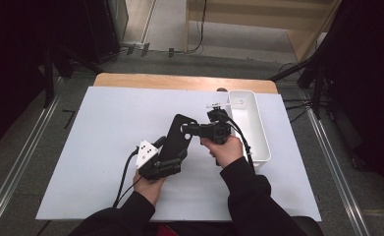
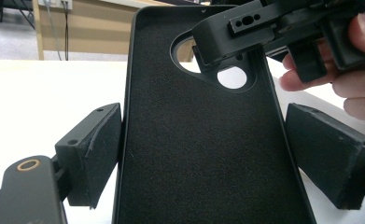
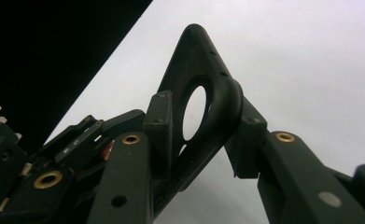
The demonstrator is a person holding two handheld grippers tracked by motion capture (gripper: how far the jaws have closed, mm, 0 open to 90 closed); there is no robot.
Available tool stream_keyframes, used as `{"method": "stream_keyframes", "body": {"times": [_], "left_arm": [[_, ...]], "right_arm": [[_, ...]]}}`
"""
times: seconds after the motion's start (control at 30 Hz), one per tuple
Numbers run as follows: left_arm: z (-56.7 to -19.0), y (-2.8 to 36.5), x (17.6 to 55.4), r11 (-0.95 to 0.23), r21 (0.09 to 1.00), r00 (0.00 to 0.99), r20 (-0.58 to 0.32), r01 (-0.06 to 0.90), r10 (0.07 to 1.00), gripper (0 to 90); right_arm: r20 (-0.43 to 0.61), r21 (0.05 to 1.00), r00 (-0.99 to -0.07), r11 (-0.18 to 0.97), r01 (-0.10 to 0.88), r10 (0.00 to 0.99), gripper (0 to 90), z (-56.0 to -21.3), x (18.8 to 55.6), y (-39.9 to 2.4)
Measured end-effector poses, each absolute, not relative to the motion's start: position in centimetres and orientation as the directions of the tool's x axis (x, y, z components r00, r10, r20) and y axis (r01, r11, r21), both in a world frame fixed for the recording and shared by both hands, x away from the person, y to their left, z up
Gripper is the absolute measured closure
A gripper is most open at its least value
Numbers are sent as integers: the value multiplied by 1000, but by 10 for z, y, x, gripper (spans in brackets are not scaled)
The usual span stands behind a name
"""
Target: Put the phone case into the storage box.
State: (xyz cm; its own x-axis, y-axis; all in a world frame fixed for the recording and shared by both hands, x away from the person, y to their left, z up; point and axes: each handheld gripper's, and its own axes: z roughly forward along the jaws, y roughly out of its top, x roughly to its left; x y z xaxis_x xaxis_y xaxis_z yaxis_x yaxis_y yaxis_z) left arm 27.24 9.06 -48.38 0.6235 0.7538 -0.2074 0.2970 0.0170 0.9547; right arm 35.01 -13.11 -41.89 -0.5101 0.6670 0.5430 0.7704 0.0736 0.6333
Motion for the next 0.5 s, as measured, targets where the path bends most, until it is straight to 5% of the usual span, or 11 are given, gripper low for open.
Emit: {"method": "stream_keyframes", "body": {"times": [0.5], "left_arm": [[-485, 89, 272, 5, 958, 632, -193, 286, 751, 128]], "right_arm": [[585, 603, -485, 52, 796, 650, 702, -412, 348, -132]]}}
